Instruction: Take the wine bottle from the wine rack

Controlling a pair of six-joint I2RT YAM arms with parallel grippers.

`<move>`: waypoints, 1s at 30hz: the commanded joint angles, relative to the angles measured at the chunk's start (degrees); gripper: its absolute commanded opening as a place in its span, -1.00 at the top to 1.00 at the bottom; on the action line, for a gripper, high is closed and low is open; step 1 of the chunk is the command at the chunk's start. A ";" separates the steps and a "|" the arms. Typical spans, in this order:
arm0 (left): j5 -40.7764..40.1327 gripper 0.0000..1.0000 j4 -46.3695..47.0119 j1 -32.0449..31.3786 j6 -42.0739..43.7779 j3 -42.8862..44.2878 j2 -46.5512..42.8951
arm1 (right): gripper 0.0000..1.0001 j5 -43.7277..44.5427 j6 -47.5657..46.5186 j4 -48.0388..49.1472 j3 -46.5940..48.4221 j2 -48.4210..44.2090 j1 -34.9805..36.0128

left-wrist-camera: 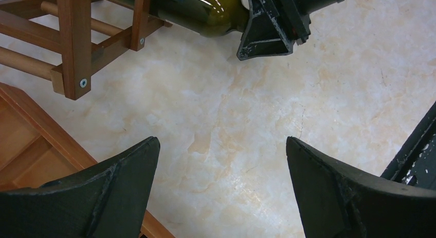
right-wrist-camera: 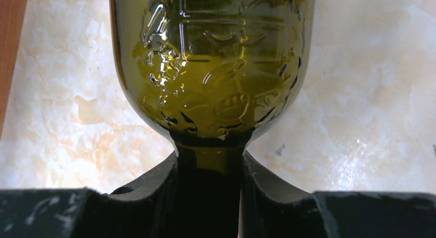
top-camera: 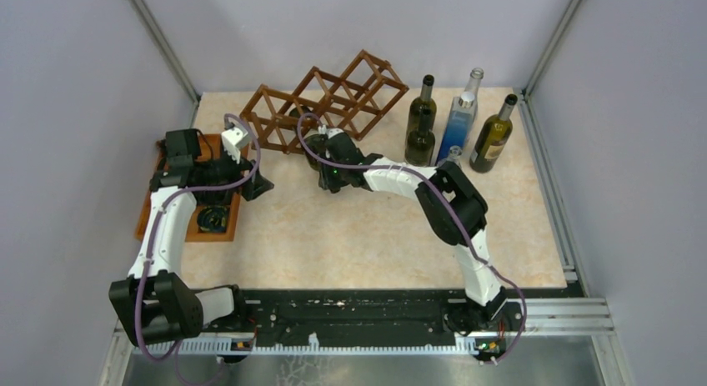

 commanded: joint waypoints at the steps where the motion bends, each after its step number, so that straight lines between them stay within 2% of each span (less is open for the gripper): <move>1: 1.48 -0.97 0.61 0.42 2.31 -0.73 -1.07 | 1.00 0.86 1.27 4.24 2.06 -9.60 0.98; 9: 3.81 -0.97 -0.52 0.35 11.13 -2.97 -2.46 | 1.00 -1.18 2.99 1.62 -6.98 -19.20 3.60; 18: 5.75 -0.97 -3.74 -0.34 19.81 -3.42 -3.99 | 1.00 -4.00 5.49 -1.32 -13.53 -24.02 6.24; 21: 7.36 -0.97 -6.90 -1.07 27.10 -4.44 -5.86 | 1.00 -5.25 6.00 -2.82 -14.94 -25.78 7.27; 24: 8.04 -0.97 -10.10 -2.84 38.66 -6.86 -9.55 | 1.00 -6.33 6.41 -4.36 -17.29 -29.20 8.29; 27: 4.81 -0.97 -10.97 -6.98 49.79 -9.54 -13.71 | 1.00 -7.95 6.90 -7.05 -18.57 -32.71 8.81; 30: 2.67 -0.98 -10.97 -10.11 57.17 -11.25 -16.38 | 1.00 -9.40 7.08 -9.97 -19.35 -36.09 9.73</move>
